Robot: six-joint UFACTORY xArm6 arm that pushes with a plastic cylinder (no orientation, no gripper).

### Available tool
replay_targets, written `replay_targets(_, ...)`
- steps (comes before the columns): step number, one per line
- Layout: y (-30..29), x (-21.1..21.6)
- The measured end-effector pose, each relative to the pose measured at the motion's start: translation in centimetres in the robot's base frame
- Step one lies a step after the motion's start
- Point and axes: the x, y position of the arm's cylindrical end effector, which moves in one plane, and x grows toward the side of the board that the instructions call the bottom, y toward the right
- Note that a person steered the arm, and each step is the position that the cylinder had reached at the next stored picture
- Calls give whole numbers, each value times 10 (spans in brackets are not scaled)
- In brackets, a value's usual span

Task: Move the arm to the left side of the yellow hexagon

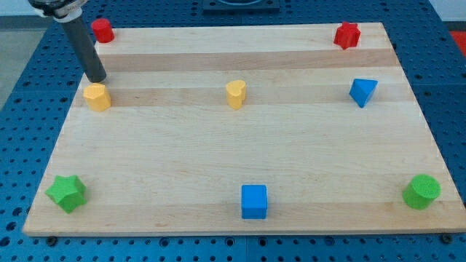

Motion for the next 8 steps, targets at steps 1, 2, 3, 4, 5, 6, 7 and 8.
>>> replay_targets(1,-14,4)
replay_targets(2,-26,5)
replay_targets(3,-29,8)
replay_targets(4,-29,18)
replay_targets(5,-29,29)
replay_targets(6,-29,30)
replay_targets(7,-29,30)
replay_targets(8,-29,39)
